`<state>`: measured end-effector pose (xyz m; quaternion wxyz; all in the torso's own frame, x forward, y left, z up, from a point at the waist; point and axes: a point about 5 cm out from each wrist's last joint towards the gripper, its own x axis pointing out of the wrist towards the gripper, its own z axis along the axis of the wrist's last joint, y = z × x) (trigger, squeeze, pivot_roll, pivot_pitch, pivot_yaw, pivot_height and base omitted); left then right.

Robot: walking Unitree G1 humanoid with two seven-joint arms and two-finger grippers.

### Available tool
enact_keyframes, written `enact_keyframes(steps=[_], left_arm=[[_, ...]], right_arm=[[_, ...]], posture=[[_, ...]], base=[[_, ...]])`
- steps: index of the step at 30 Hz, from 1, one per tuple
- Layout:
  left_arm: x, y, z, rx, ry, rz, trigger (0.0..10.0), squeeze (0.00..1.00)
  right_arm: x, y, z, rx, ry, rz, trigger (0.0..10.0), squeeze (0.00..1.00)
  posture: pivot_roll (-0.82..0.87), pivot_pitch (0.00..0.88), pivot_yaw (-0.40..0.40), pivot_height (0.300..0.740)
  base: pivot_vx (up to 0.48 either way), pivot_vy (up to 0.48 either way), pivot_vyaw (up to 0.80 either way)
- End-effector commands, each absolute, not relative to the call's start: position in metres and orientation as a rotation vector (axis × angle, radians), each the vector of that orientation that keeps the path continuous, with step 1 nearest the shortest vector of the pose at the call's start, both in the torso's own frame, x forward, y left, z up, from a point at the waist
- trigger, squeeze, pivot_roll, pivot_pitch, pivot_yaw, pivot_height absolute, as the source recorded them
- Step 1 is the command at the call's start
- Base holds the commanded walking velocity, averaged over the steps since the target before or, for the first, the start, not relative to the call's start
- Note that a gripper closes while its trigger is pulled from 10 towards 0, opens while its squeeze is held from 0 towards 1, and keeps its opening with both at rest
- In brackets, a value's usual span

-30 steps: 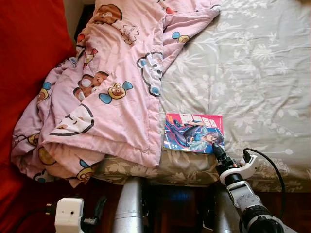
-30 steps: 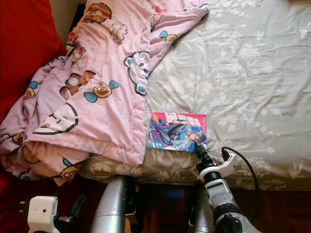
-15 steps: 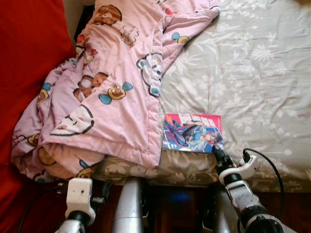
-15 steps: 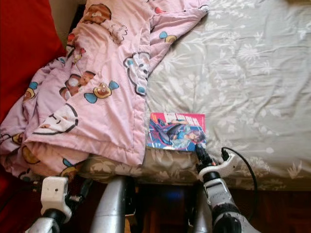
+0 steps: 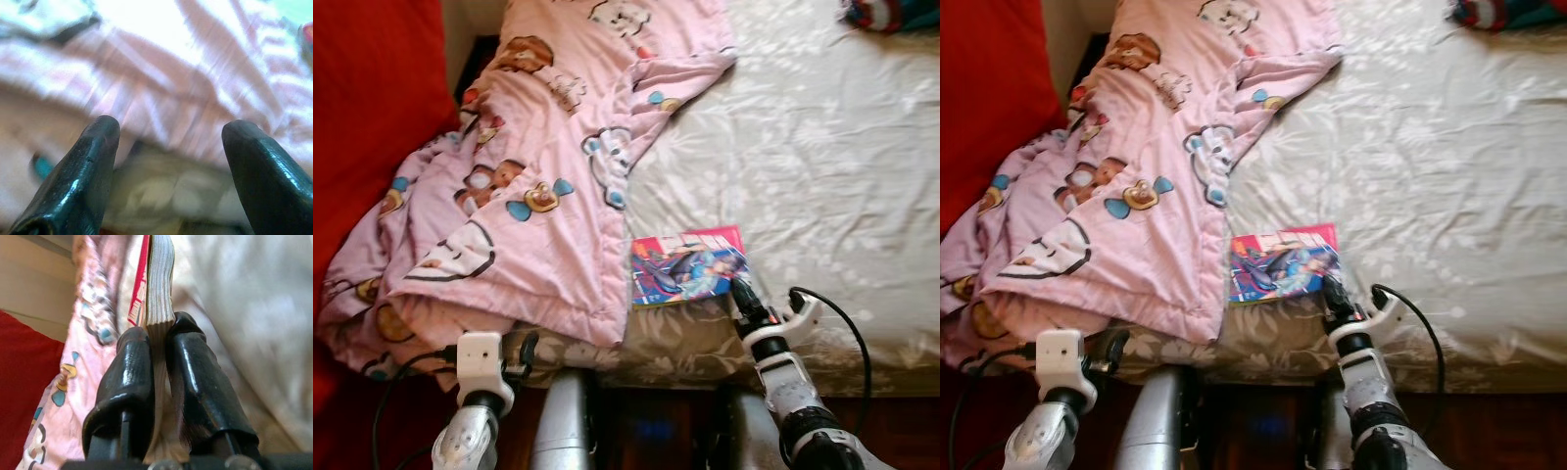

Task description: Clean up the room

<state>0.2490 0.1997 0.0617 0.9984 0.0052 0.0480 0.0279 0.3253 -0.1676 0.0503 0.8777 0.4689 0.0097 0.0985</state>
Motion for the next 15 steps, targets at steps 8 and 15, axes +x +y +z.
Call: enact_keyframes(steps=[8,15], left_arm=[[0.25,0.202,0.053,-0.075,0.075,0.142,10.0,0.0],[0.248,0.199,0.049,-0.092,0.067,0.148,10.0,0.0]], right_arm=[[0.316,-0.192,0.06,0.598,-0.039,0.013,10.0,0.0],[0.306,-0.175,0.051,0.394,0.038,0.036,10.0,0.0]], posture=[[0.03,0.098,-0.04,0.608],[0.02,0.079,-0.05,0.608]], base=[[0.0,0.0,0.0],[0.0,0.0,0.0]])
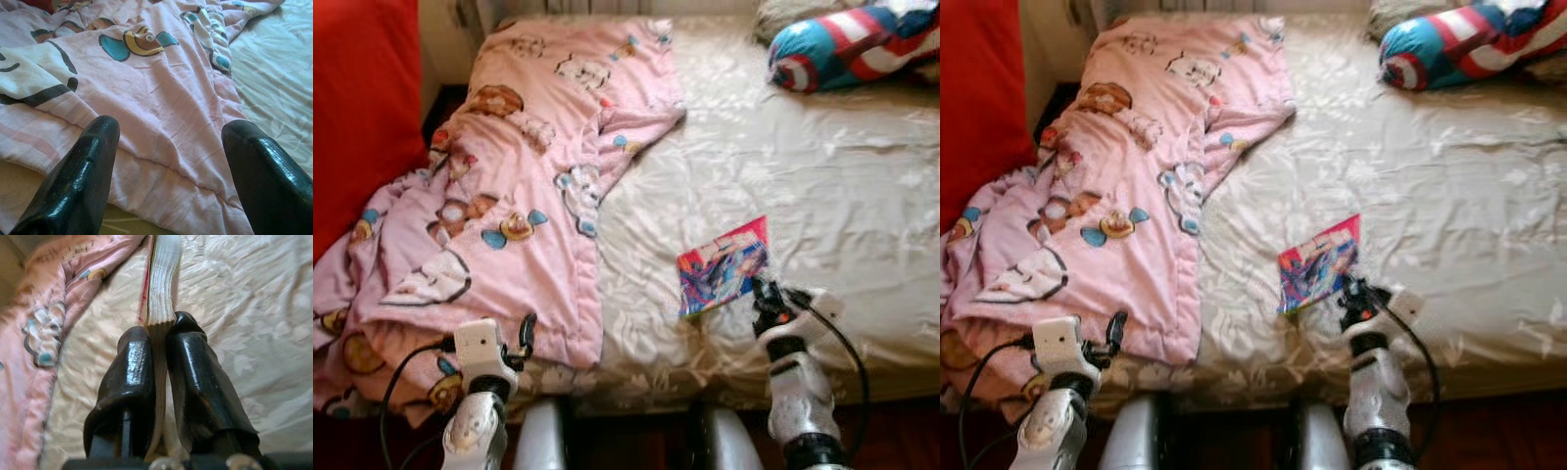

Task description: Clean up the room

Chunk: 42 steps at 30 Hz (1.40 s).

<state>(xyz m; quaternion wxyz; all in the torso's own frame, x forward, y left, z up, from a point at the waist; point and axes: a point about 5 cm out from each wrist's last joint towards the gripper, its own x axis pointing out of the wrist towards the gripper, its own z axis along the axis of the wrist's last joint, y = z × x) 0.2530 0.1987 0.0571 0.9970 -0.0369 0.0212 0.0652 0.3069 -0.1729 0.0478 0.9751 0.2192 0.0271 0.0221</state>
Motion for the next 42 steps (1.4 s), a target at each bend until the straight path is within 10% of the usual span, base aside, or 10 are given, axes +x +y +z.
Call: enact_keyframes(steps=[1,20,42], left_arm=[[0.248,0.198,0.049,-0.094,0.068,0.149,10.0,0.0],[0.248,0.191,0.04,-0.121,0.075,0.137,10.0,0.0],[0.251,0.201,0.043,-0.047,0.065,0.117,10.0,0.0]], right_arm=[[0.306,-0.175,0.052,0.417,0.025,0.029,10.0,0.0],[0.301,-0.175,0.051,0.373,0.043,0.001,10.0,0.0],[0.304,-0.167,0.051,0.35,0.062,-0.006,10.0,0.0]], posture=[[0.02,0.079,-0.05,0.608],[0.0,0.0,-0.055,0.738],[-0.01,0.043,-0.039,0.74]], base=[[0.0,0.0,0.0],[0.0,0.0,0.0],[0.0,-0.212,0.0]])
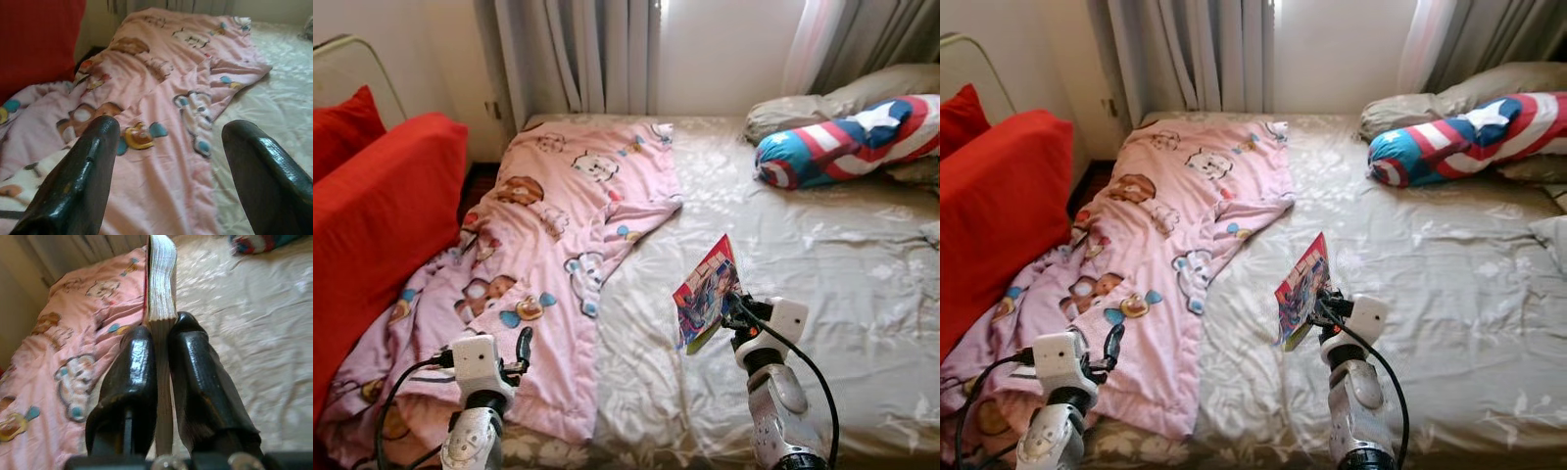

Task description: Clean up the room

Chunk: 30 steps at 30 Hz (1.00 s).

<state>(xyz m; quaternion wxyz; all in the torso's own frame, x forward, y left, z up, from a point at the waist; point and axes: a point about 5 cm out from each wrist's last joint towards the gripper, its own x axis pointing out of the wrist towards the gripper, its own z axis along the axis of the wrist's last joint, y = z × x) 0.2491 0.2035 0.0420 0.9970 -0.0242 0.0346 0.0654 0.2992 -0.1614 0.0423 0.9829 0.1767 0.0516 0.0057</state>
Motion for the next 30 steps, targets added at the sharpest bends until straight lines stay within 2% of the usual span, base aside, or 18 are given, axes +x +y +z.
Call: enact_keyframes(steps=[1,30], left_arm=[[0.251,0.2016,0.0437,-0.043,0.062,0.123,10.0,0.0],[0.2496,0.205,0.0442,-0.041,0.062,0.134,10.0,0.0]], right_arm=[[0.3037,-0.1672,0.0517,0.347,0.061,-0.005,10.0,0.0],[0.3025,-0.164,0.05,0.341,0.076,-0.007,10.0,0.0]], posture=[[0.0,0.054,-0.042,0.74],[0.0,0.09,-0.039,0.74]], base=[[0.0,-0.472,0.0],[0.0,-0.472,0.0]])
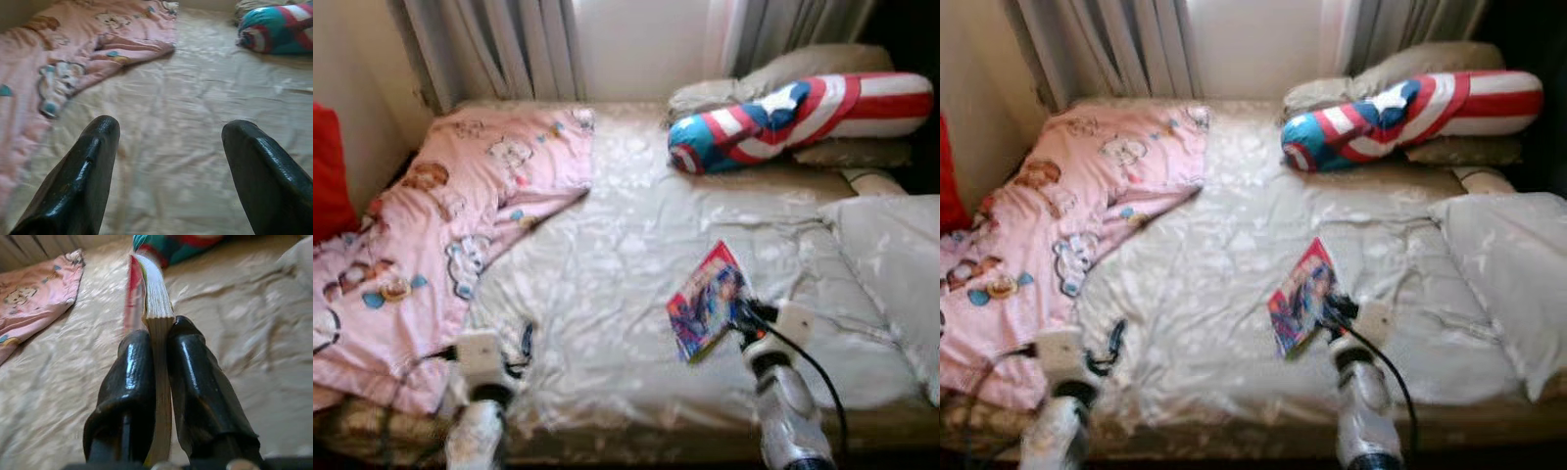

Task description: Clean up the room

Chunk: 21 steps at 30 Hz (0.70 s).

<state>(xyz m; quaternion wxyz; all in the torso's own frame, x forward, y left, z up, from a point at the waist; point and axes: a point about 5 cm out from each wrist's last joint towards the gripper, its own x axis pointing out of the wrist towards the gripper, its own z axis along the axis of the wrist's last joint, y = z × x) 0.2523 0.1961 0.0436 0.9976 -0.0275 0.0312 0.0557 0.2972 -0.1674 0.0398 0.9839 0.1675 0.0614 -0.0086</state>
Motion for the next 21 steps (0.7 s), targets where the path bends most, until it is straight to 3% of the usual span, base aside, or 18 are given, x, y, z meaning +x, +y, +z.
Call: enact_keyframes(steps=[1,8,21], left_arm=[[0.2495,0.205,0.0442,-0.041,0.062,0.134,10.0,0.0],[0.2481,0.2048,0.0437,-0.04,0.065,0.136,10.0,0.0],[0.2443,0.2036,0.0425,-0.073,0.07,0.128,10.0,0.0]], right_arm=[[0.3025,-0.1639,0.0499,0.341,0.076,-0.006,10.0,0.0],[0.3016,-0.1634,0.0487,0.339,0.083,0.0,10.0,0.0],[0.3005,-0.1639,0.0467,0.335,0.094,-0.001,10.0,0.0]], posture=[[0.0,0.09,-0.039,0.74],[0.0,0.096,-0.04,0.74],[0.0,0.104,-0.042,0.74]], base=[[0.0,-0.472,0.0],[0.0,-0.472,0.0],[0.0,0.0,0.0]])
